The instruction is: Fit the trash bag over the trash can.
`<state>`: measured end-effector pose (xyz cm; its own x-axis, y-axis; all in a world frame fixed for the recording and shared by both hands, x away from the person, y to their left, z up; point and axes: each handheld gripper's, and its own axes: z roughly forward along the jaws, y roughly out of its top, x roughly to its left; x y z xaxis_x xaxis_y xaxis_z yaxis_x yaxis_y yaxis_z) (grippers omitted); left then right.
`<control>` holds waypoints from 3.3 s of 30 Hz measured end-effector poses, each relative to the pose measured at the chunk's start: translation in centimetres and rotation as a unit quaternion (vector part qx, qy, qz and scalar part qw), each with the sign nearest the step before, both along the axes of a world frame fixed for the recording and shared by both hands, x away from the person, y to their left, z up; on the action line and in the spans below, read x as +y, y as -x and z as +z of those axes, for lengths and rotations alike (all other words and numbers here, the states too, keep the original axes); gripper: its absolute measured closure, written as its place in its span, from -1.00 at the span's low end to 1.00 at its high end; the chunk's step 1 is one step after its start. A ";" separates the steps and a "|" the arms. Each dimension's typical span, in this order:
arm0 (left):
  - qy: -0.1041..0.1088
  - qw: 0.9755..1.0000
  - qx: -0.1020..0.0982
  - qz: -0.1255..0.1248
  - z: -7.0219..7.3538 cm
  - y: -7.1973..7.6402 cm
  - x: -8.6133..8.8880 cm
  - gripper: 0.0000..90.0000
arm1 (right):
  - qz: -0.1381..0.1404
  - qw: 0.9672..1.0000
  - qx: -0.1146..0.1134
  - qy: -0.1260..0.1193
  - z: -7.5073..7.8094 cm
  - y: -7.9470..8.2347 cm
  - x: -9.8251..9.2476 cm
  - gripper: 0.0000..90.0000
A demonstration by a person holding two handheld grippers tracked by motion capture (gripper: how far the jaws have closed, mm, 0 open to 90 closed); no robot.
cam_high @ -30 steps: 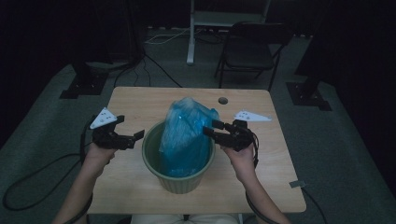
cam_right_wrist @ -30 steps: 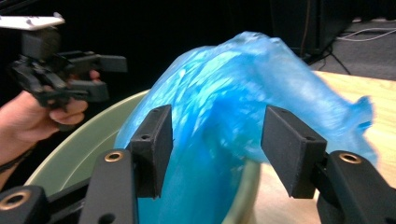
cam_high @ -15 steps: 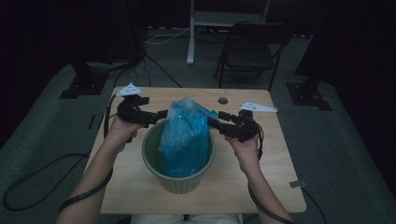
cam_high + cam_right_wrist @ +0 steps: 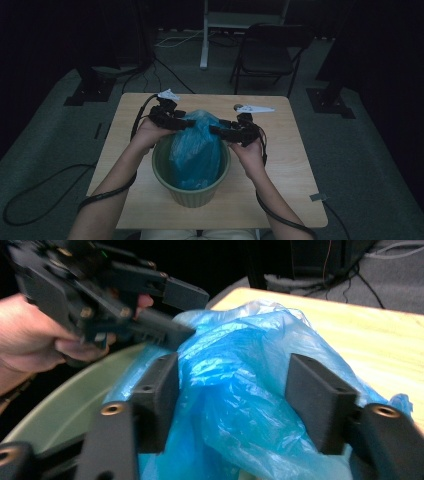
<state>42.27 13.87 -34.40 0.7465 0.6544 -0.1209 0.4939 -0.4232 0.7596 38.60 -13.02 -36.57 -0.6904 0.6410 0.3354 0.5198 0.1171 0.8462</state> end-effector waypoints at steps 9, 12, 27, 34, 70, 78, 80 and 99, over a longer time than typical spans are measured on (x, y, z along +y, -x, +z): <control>0.007 1.000 -0.010 -0.015 0.2 0.5 0.6 0.99 | -0.005 1.000 -0.006 0.027 -0.6 -0.6 0.5 0.82; 0.012 1.000 -0.018 -0.019 0.6 0.9 0.7 1.00 | -0.006 1.000 -0.012 0.016 -0.5 -0.4 0.2 0.93; 0.048 0.995 -0.077 -0.039 3.2 5.8 2.5 1.00 | 0.011 0.999 -0.039 -0.027 1.0 2.0 -2.5 0.92; 0.067 0.992 -0.084 -0.059 3.1 8.4 3.7 1.00 | 0.012 0.998 -0.039 -0.038 0.8 3.9 -5.1 0.99; 0.053 0.993 -0.067 -0.079 1.6 11.4 6.7 0.53 | -0.008 0.996 0.009 -0.091 -0.4 5.1 -9.4 0.63; 0.060 0.994 -0.064 -0.064 2.4 10.5 5.5 0.08 | 0.022 0.997 0.036 -0.069 0.8 1.7 -5.4 0.14; 0.060 0.995 -0.062 -0.059 2.2 10.5 5.5 0.08 | 0.032 0.997 0.052 -0.053 0.1 1.1 -4.4 0.09; 0.087 0.992 -0.085 -0.019 4.8 10.8 4.7 -0.11 | 0.066 0.997 -0.016 -0.034 3.2 2.7 -1.5 1.00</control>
<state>31.45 18.55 -29.65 0.7901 0.6049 -0.0991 0.3374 -0.2942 0.8942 35.94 -14.51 -33.35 -0.7784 0.5205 0.3509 0.4755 0.1240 0.8709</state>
